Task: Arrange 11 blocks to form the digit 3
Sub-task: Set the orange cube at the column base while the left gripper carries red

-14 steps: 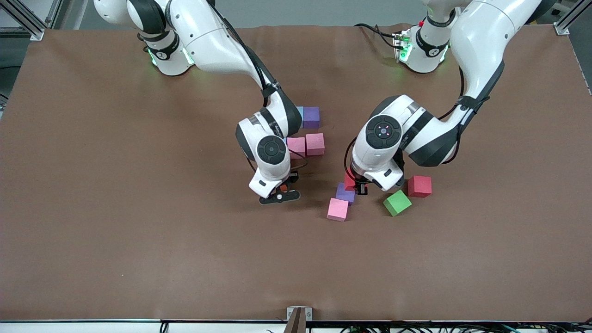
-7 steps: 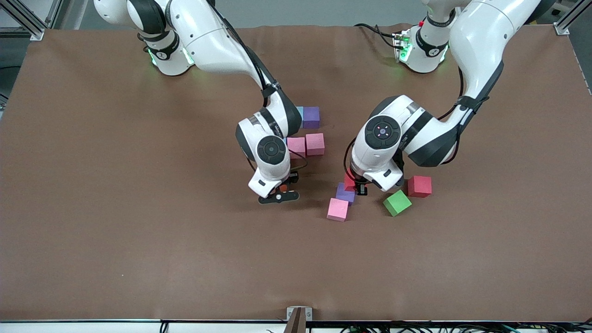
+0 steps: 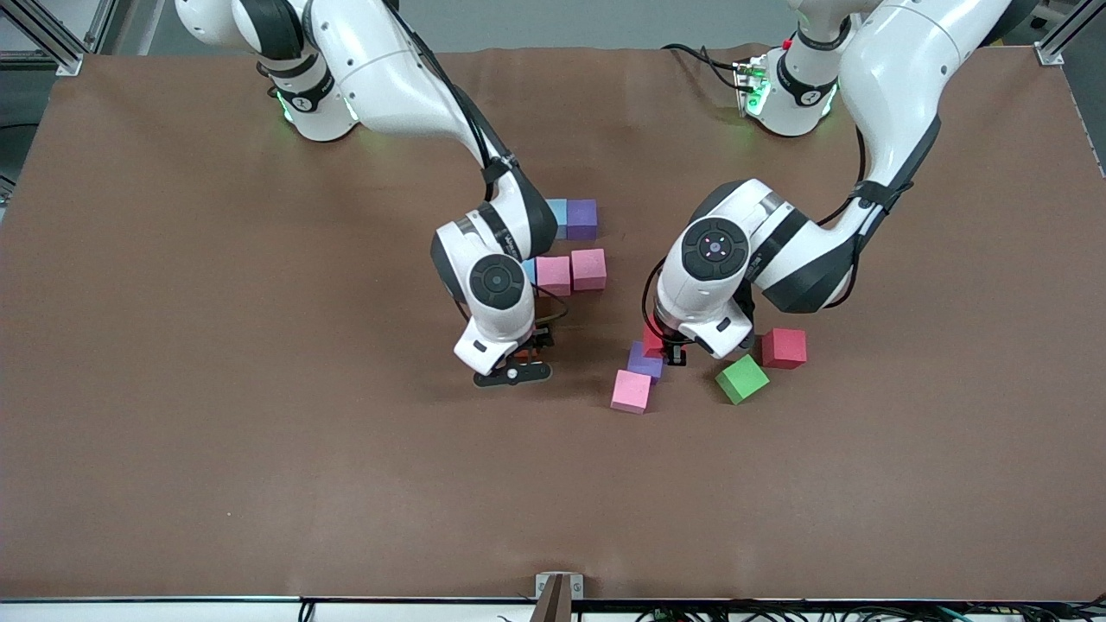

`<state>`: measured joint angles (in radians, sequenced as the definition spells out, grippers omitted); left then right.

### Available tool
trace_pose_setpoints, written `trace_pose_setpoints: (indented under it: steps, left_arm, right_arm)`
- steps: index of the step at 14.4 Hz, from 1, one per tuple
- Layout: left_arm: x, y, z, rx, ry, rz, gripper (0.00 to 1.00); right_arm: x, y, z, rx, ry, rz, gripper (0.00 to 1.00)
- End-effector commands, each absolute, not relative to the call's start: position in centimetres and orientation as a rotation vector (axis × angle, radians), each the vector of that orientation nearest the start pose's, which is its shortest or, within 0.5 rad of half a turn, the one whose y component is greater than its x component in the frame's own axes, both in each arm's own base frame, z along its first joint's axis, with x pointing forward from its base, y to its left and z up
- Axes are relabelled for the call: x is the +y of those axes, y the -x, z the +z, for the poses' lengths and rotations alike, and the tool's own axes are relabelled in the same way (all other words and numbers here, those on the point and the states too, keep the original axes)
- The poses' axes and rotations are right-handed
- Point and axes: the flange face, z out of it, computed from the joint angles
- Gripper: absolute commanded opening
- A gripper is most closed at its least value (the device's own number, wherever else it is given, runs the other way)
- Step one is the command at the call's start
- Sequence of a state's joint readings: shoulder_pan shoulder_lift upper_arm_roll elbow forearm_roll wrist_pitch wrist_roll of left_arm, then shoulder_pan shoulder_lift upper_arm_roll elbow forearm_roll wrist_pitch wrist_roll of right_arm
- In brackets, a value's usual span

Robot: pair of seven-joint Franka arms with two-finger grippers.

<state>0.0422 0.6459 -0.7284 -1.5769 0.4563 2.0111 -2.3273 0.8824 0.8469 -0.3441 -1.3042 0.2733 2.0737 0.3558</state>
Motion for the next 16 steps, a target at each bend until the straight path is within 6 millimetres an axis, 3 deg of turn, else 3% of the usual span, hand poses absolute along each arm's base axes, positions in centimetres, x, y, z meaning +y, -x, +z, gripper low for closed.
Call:
trace_pose_setpoints:
  steps: [1,5,8,9,11,13,16]
  left_arm:
    - [-36.4,-59.1,33.3,-2.165,2.238,0.028,0.29]
    - [-41.6,-58.3,32.0,-2.171,2.256,0.063,0.30]
    - [-46.1,-57.5,29.3,-2.232,2.232,0.010,0.30]
    - [-47.3,-57.2,28.4,-2.243,2.253,0.001,0.30]
    - [-49.4,-56.3,26.7,-2.273,2.261,0.023,0.30]
    - [-51.0,-55.1,24.9,-2.275,2.269,0.044,0.32]
    - [-52.1,-53.9,22.3,-2.282,2.244,0.077,0.32]
  right_arm:
    - [39.9,-60.3,32.2,-0.274,3.126,0.099,1.00]
    - [29.7,-64.3,37.8,-0.108,3.129,0.146,1.00]
    - [19.1,-67.3,40.5,0.116,3.125,0.154,1.00]
    - [16.7,-67.5,41.2,0.152,3.121,0.183,1.00]
    - [12.3,-67.2,43.0,0.171,3.116,0.248,1.00]
    - [9.1,-67.0,44.1,0.158,3.119,0.282,1.00]
    - [6.4,-66.5,45.3,0.208,3.128,0.304,1.00]
